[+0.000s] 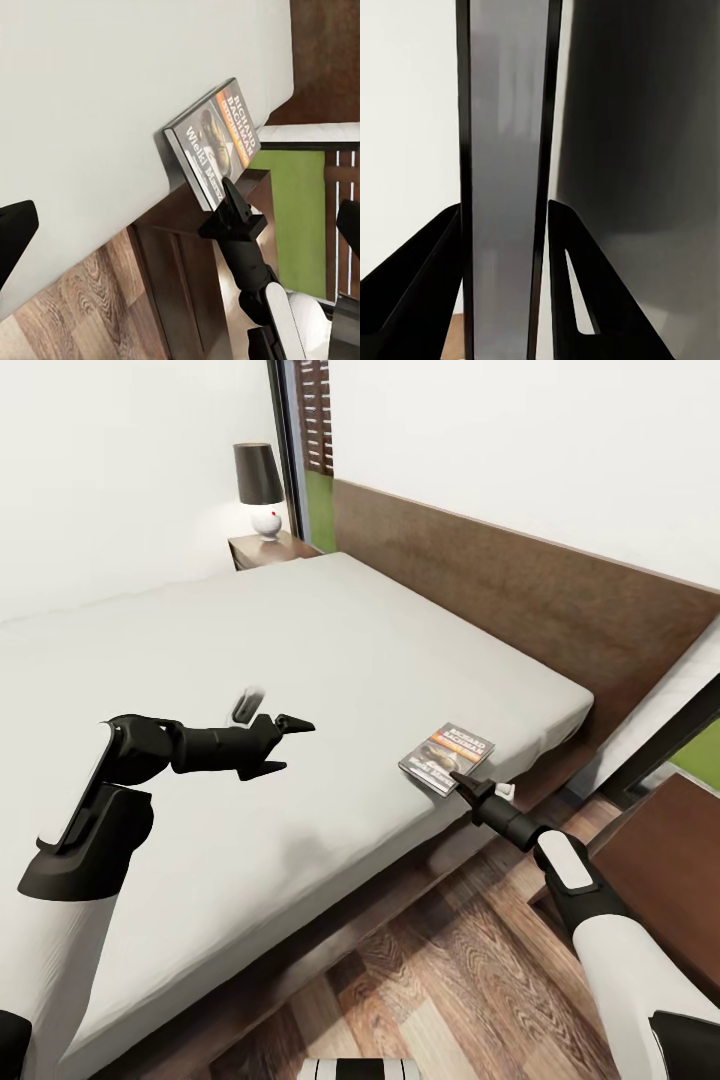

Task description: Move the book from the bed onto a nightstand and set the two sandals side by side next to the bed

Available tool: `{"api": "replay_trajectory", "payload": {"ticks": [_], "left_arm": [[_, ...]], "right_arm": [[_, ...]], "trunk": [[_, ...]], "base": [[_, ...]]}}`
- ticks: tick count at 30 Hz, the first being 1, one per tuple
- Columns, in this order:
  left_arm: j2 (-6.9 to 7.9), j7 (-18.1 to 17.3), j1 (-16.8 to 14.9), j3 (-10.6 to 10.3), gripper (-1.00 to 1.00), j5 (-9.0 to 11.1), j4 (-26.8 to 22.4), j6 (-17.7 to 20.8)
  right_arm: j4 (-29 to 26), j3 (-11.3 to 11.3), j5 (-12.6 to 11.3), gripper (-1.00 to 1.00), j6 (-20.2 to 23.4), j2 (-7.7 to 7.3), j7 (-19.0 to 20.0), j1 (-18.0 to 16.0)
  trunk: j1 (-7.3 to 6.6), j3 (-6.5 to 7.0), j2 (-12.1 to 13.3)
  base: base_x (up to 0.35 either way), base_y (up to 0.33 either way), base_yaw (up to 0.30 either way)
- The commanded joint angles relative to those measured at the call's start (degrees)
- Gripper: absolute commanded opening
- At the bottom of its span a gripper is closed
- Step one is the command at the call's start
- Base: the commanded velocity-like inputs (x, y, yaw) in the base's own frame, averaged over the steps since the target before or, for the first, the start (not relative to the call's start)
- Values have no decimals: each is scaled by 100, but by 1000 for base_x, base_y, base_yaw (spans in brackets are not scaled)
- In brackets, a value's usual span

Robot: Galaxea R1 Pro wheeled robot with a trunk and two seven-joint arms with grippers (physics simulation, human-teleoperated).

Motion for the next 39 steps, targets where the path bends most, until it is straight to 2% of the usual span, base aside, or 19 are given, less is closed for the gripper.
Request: {"api": "replay_trajectory", "payload": {"ticks": [1,11,20,22,31,33,34,37,39], "left_arm": [[2,57,-5,-1,100,51,-3,2],[2,66,-5,6,100,51,-3,2],[15,88,-5,-13,100,51,-3,17],[78,92,-3,-11,100,51,-3,18],[164,92,1,0,100,51,-3,19],[192,95,2,8,100,48,-3,19],[285,94,3,9,100,49,-3,19],[372,91,3,10,100,48,-3,19],[535,87,3,9,100,49,-3,19]], "right_arm": [[2,-16,5,-100,33,1,2,-3],[-30,-16,5,-100,30,4,6,10],[-828,44,5,-100,35,-16,-9,117],[-1053,85,6,-100,37,2,-27,200],[-1166,103,6,-100,38,9,-29,239],[-1215,105,6,-100,38,10,-21,251],[-1302,108,6,-100,38,-6,-13,277],[-1413,112,6,-100,48,-19,-12,300],[-1741,143,16,-100,101,-37,-19,343]], "trunk": [[-1,-4,-2],[-1,-4,-2],[-1,-4,-2],[-1,-4,-2],[-1,-4,-2],[-1,-4,-2],[-1,-4,-2],[-1,-4,-2],[-1,-4,-2]], "base": [[0,0,0],[0,0,0],[0,0,0],[0,0,0],[0,0,0],[0,0,0],[0,0,0],[0,0,0],[0,0,0]]}}
